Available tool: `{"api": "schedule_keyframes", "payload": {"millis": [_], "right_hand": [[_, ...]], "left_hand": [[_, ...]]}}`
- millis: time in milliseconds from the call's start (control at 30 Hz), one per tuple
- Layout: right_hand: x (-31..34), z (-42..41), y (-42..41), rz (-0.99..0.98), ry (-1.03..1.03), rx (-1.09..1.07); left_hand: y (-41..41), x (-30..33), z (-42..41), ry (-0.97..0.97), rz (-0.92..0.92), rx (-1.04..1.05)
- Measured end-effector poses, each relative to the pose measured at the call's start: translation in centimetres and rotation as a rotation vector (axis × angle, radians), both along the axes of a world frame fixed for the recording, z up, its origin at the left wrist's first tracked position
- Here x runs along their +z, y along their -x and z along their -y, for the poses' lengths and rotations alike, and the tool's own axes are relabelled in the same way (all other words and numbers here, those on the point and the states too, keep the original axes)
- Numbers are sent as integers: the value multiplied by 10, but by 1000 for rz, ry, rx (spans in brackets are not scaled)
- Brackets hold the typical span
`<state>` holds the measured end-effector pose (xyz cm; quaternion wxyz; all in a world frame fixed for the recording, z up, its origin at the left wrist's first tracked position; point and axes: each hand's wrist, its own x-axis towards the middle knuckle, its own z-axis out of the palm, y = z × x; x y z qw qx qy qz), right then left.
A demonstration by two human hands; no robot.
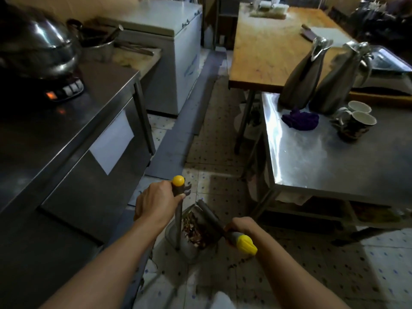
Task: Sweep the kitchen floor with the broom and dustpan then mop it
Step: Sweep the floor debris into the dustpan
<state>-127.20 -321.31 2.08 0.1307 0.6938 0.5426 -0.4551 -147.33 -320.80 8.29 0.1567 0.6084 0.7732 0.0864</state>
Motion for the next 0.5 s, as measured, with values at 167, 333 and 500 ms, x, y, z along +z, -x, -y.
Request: {"api": "schedule_keyframes", "payload": {"millis": [167, 333, 500], "right_hand": [[3, -68, 7, 61, -42, 46], [-2, -155, 5, 89, -26, 83], [5, -247, 4, 75, -19, 83]], "left_hand": [[11, -4, -60, -43, 35, 49], [8, -1, -135, -43, 55, 107], [6, 10, -211, -41, 59, 161]]}}
